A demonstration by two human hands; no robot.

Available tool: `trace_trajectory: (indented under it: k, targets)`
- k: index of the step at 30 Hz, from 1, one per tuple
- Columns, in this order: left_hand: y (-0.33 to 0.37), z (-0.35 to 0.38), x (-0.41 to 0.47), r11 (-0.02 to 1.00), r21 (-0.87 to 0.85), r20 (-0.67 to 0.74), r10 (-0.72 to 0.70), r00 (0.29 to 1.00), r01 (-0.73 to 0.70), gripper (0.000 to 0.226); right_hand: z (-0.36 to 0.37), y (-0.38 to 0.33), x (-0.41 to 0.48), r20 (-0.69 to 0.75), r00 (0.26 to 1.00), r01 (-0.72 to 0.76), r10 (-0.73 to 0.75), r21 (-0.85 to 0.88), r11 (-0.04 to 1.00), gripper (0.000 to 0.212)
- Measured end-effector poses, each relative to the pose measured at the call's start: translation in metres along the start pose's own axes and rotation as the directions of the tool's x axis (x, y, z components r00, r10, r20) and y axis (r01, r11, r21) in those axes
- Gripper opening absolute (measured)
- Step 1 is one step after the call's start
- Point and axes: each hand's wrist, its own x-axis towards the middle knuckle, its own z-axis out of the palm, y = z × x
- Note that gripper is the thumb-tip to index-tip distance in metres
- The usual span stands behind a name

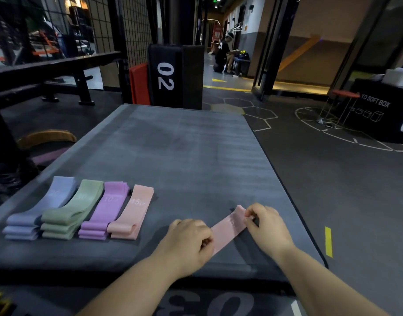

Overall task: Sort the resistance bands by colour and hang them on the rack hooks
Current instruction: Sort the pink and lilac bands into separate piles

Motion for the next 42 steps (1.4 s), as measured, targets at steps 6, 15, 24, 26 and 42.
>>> trace_trajectory:
  k: [6, 15, 24, 26, 42]
  targets:
    - [0.008, 0.011, -0.004, 0.999, 0.005, 0.006, -0.051, 0.999, 0.051, 0.022, 0.001, 0.003, -0.001, -0.018, 0.996, 0.087, -0.088, -0.055, 0.995, 0.026]
    - [0.009, 0.014, -0.002, 0.994, 0.111, 0.238, -0.042, 0.97, 0.015, 0.051, 0.0, 0.004, 0.001, 0.267, 0.957, 0.186, -0.11, -0.278, 0.942, 0.049]
    - [0.009, 0.014, -0.005, 0.993, 0.104, 0.265, -0.076, 0.961, 0.05, 0.051, -0.002, 0.003, -0.009, 0.347, 0.936, 0.181, -0.057, -0.337, 0.924, 0.061]
    - [0.009, 0.015, -0.006, 0.995, 0.087, 0.249, -0.07, 0.966, 0.05, 0.05, -0.002, 0.003, -0.008, 0.339, 0.939, 0.172, -0.055, -0.323, 0.931, 0.059]
    - [0.005, -0.001, -0.001, 0.943, -0.126, -0.055, -0.317, 0.947, 0.309, 0.02, -0.004, 0.002, 0.001, -0.016, 0.991, -0.13, 0.129, -0.182, 0.975, 0.03]
